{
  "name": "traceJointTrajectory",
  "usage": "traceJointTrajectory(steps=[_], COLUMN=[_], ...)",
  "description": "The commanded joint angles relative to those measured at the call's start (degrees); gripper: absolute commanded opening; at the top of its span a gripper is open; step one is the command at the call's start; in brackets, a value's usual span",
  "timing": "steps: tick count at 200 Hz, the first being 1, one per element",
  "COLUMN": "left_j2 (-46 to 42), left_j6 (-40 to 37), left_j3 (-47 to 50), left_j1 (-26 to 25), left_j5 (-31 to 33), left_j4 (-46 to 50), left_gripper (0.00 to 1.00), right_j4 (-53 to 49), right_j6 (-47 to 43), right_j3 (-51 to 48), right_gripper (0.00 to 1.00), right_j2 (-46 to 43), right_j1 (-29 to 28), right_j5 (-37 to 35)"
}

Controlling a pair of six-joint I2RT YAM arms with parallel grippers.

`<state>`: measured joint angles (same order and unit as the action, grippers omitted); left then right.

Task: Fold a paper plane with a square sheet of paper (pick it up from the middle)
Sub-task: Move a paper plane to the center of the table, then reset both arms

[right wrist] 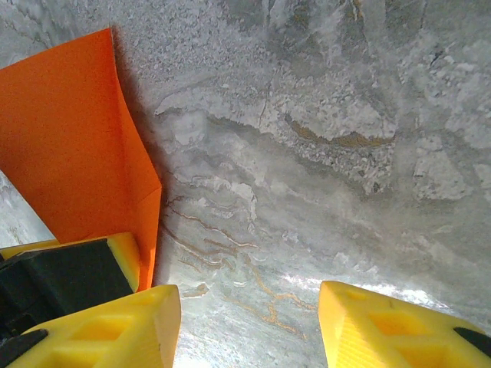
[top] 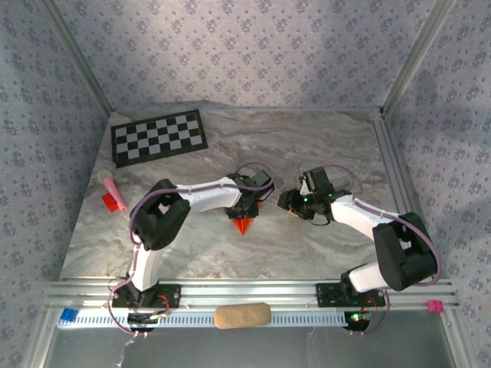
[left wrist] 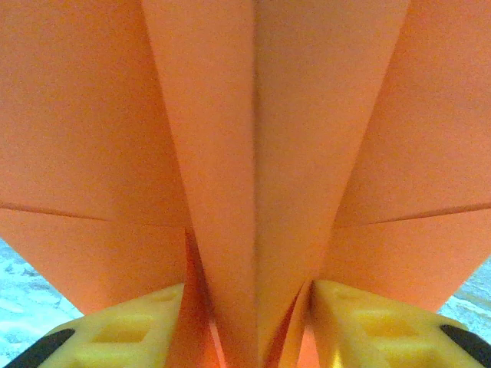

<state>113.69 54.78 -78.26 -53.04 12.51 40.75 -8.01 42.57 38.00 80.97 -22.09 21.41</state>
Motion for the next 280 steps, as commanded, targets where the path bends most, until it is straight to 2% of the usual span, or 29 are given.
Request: traceJointTrajectory(steps=[1,59,131,158,177,195,211,224,231,242,267,280], left_j2=[-2.3,-4.2,-7.7,-13.8,-19.5,-25.3,-30.9,-36.0,-38.8,-43.0,-49.4,-50.4], left_j6=[0.7,0.4,-0.2,-0.6,-2.1,-5.2,-8.5,-13.0,-16.1,-21.5,-30.9,-37.7], left_j3=[-1.5,-0.8,0.4,2.7,4.7,7.5,12.1,17.5,20.9,26.5,34.2,39.2], left_j1=[-0.4,-0.4,-0.6,-1.2,-0.9,0.4,4.1,9.3,12.4,18.1,32.1,37.8], left_j5=[1.6,1.8,2.2,5.4,9.7,14.5,17.9,18.2,18.7,18.9,16.5,15.2], left_j4=[2.5,1.8,1.5,0.4,0.3,0.3,-1.0,-5.1,-7.8,-13.2,-20.3,-27.9], left_gripper=[0.45,0.50,0.52,0.55,0.59,0.64,0.69,0.74,0.80,0.97,1.00,1.00], right_j4=[-1.3,-1.4,-2.3,-6.3,-9.6,-12.0,-10.9,-5.3,-2.0,3.8,13.4,20.3], right_j6=[-0.7,-0.6,-2.7,-6.1,-12.5,-16.9,-20.9,-28.4,-32.7,-37.1,-41.1,-42.0], right_j3=[0.1,0.2,0.9,2.6,4.5,6.6,6.5,4.5,2.9,0.5,-1.7,-3.8], right_gripper=[0.52,0.52,0.53,0.59,0.64,0.66,0.67,0.70,0.71,0.80,0.86,0.86], right_j2=[-1.3,-1.3,-2.9,-7.4,-11.2,-14.3,-16.1,-16.2,-15.8,-14.1,-6.6,-3.0], right_j1=[0.4,0.3,0.3,0.7,1.4,1.6,1.7,1.9,1.9,2.9,9.2,11.9], right_j5=[0.0,-0.1,-1.1,-7.4,-13.7,-23.7,-33.9,-41.6,-46.2,-51.5,-49.7,-45.4])
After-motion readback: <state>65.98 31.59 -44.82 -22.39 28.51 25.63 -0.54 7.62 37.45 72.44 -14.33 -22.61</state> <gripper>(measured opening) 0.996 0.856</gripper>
